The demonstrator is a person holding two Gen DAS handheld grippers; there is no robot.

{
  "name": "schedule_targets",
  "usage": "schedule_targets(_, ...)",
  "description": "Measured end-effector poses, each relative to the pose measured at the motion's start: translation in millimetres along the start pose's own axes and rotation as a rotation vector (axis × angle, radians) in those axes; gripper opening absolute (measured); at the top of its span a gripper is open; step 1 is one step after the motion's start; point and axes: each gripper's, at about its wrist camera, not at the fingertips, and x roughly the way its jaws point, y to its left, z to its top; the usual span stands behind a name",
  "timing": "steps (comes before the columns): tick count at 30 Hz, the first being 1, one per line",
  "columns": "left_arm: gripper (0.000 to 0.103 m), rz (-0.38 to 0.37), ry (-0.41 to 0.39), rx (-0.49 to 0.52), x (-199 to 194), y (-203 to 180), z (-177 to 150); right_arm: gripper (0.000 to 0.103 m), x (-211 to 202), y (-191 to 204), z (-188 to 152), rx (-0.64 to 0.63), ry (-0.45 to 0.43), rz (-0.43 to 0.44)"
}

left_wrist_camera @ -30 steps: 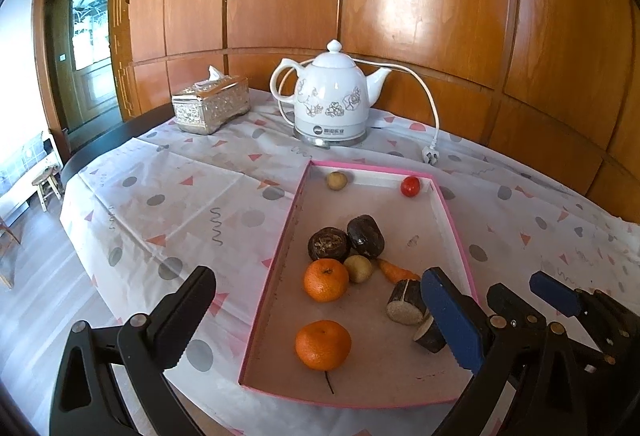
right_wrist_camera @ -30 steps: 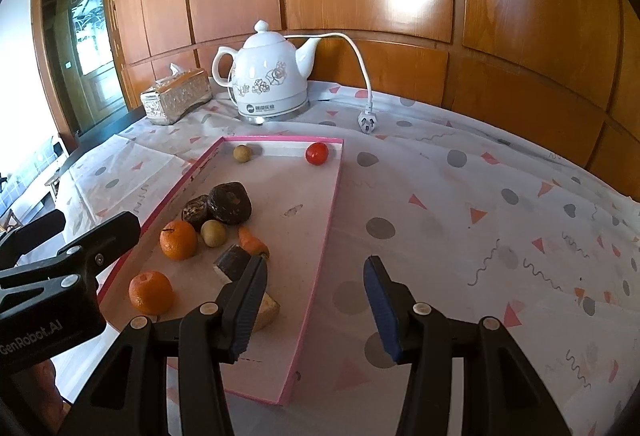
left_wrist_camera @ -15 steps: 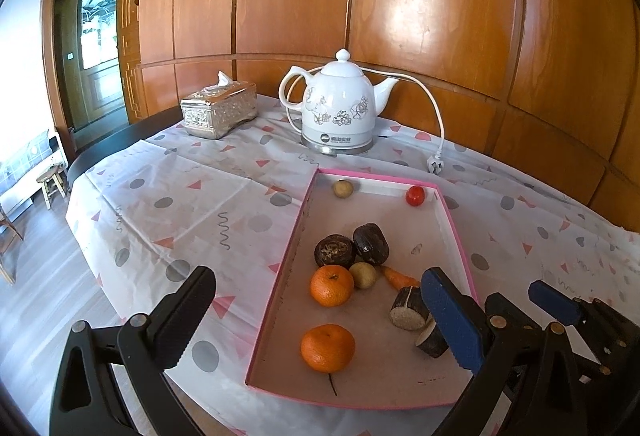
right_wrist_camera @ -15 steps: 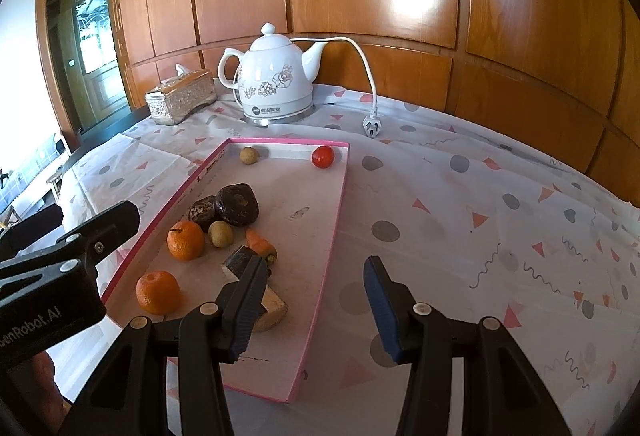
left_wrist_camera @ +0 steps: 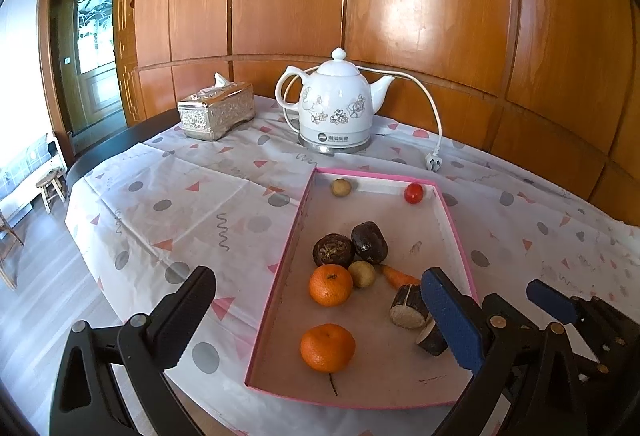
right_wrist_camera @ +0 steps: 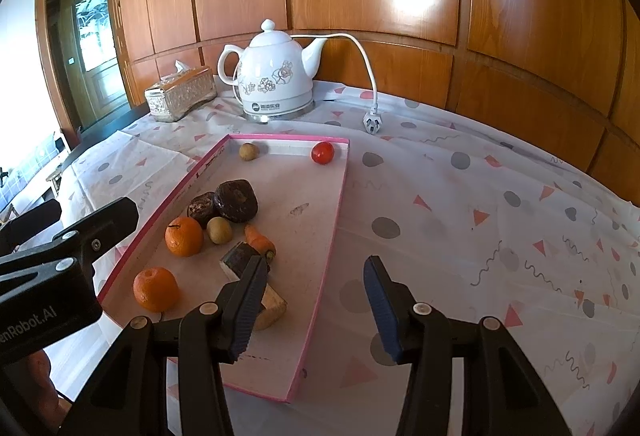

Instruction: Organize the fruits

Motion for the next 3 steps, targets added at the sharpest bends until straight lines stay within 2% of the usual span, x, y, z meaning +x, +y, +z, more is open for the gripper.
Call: schedule_targets(3,0.103,-0.020,0.011,-0.007,2.2,0.8,0.6,0.051,0.2,-3.2,-0.8,0.005,-0.001,0.001)
